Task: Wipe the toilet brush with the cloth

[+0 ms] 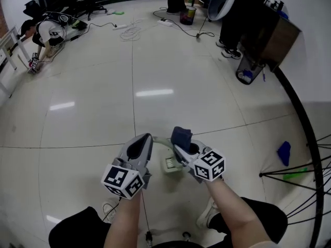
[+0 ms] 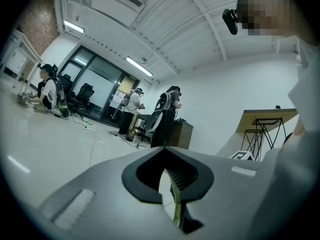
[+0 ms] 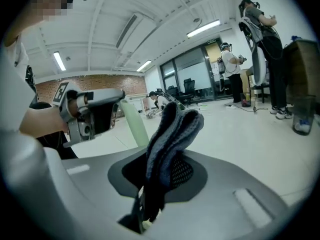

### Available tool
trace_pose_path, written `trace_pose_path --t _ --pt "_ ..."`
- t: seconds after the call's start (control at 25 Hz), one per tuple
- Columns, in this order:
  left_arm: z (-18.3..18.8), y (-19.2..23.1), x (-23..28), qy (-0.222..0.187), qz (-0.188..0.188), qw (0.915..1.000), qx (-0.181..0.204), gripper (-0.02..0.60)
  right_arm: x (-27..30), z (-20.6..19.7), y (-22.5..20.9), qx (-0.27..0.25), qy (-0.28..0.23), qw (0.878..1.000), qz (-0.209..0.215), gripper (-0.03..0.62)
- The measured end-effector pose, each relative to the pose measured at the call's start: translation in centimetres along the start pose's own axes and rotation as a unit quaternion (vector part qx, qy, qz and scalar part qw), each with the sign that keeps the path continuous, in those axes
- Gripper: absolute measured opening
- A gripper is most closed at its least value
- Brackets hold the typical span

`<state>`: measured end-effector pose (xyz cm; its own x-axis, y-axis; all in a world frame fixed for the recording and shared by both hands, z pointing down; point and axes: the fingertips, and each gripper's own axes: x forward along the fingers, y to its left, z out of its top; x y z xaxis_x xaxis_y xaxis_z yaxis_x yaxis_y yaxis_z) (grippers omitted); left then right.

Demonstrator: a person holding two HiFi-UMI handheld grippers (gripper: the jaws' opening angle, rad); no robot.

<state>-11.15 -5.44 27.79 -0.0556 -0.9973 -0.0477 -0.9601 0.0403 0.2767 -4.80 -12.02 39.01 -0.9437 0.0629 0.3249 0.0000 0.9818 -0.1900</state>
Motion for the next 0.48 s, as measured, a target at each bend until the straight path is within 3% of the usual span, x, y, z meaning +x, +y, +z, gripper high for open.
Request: trace_pose_path --t 0.24,0.48 --pt "0.0 -0.3 0.5 0.005 -0.007 0.9999 0.013 0.006 0.1 -7.4 -2.5 0.043 0.048 0.997 -0.031 0.064" --pt "0.1 -0.7 0.2 0.007 -0.011 0.9997 0.020 0.006 0.5 -14.5 -2.6 0.051 0.125 0.990 -0.033 0.066"
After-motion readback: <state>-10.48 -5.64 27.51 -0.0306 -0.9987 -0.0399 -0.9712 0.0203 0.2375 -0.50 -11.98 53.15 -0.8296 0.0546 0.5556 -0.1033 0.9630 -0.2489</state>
